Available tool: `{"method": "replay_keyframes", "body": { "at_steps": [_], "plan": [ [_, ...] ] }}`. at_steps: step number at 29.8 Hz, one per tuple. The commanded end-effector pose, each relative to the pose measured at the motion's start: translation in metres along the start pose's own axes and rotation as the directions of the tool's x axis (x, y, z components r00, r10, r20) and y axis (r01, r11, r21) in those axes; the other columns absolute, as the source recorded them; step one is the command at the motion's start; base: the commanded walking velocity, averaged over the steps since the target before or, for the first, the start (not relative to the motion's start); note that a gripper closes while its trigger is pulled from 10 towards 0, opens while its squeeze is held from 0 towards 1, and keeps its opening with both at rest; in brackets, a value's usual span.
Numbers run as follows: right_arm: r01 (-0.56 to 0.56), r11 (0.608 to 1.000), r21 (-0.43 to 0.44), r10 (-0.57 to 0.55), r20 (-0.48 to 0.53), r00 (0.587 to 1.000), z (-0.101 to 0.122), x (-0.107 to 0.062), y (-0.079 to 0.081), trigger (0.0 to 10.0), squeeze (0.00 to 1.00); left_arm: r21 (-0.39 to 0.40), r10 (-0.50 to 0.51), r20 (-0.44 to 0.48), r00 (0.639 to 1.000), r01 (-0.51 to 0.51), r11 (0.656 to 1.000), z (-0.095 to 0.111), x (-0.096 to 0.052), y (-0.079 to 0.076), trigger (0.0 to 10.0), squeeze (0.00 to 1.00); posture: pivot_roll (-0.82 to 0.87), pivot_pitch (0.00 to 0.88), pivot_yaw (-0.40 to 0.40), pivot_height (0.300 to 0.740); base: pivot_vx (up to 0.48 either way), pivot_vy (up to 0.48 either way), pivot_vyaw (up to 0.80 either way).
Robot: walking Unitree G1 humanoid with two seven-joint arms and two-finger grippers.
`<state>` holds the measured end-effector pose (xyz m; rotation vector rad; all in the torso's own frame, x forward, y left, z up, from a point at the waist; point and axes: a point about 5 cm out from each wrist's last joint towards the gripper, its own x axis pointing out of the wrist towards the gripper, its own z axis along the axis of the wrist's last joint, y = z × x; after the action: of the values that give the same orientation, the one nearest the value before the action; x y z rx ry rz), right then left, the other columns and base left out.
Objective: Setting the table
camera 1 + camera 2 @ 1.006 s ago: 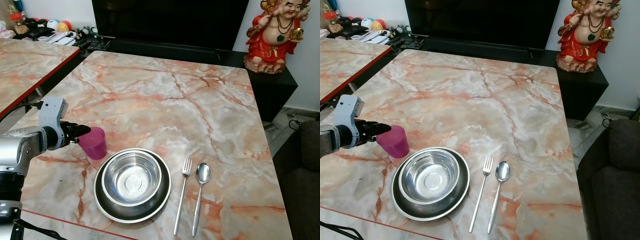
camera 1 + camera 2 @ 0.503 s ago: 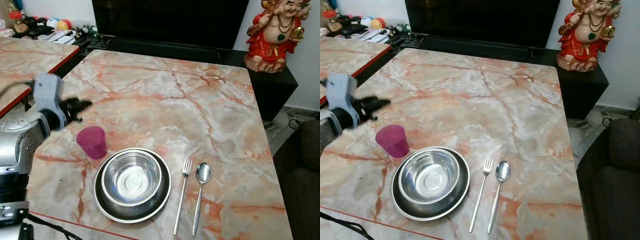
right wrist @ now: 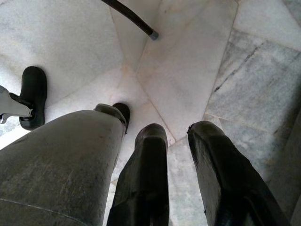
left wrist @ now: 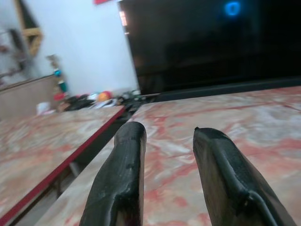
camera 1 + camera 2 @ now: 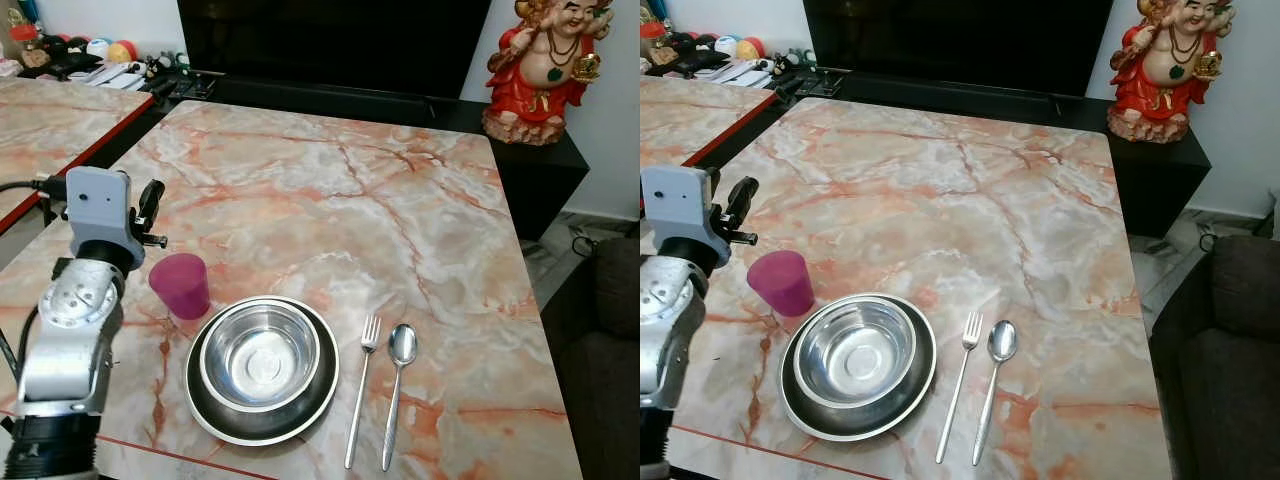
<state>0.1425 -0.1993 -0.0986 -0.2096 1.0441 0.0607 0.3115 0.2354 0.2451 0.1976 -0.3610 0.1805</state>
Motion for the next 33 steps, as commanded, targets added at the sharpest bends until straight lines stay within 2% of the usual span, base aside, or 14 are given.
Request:
{"method": "replay_keyframes", "body": {
  "at_steps": [1, 4, 11, 15, 21, 33],
  "plan": [
    [0.001, 1.0, 0.014, 0.0, -0.021, 1.0, -0.007, -0.001, 0.001, 10.0, 0.0, 0.014, 0.07, 0.032, 0.997, -0.071, 0.997, 0.004, -0.002, 0.009, 10.0, 0.0, 0.07, 0.097, -0.003, 0.74, 0.0, 0.0, 0.0],
    [0.0, 1.0, 0.011, 0.0, -0.02, 1.0, -0.007, -0.001, 0.001, 10.0, 0.0, 0.013, 0.101, 0.042, 0.994, -0.101, 0.995, 0.004, -0.003, 0.013, 10.0, 0.0, 0.07, 0.091, -0.002, 0.74, 0.0, 0.0, 0.0],
    [-0.003, 1.0, 0.008, 0.003, -0.019, 1.0, -0.008, -0.002, 0.002, 10.0, 0.0, 0.028, 0.062, 0.043, 0.997, -0.063, 0.998, -0.002, -0.002, 0.017, 10.0, 0.0, 0.07, 0.073, -0.002, 0.74, 0.0, 0.0, 0.0],
    [0.005, 1.0, 0.0, -0.005, -0.026, 1.0, -0.009, -0.002, 0.001, 10.0, 0.0, 0.053, 0.038, 0.049, 0.998, -0.04, 0.998, -0.002, -0.001, 0.014, 10.0, 0.0, 0.07, 0.068, -0.002, 0.74, 0.0, 0.0, 0.0],
    [0.002, 1.0, -0.001, -0.002, -0.029, 1.0, -0.01, -0.002, 0.001, 10.0, 0.0, 0.023, 0.039, 0.042, 0.998, -0.04, 0.999, -0.006, -0.003, 0.009, 10.0, 0.0, 0.06, 0.058, -0.008, 0.74, 0.0, 0.0, 0.0],
    [-0.002, 1.0, -0.018, 0.001, -0.033, 0.999, -0.011, -0.002, 0.002, 10.0, 0.0, 0.003, 0.049, 0.05, 0.998, -0.049, 0.999, -0.004, -0.002, 0.01, 10.0, 0.0, 0.07, 0.066, -0.008, 0.74, 0.0, 0.467, 0.0]
  ]
}}
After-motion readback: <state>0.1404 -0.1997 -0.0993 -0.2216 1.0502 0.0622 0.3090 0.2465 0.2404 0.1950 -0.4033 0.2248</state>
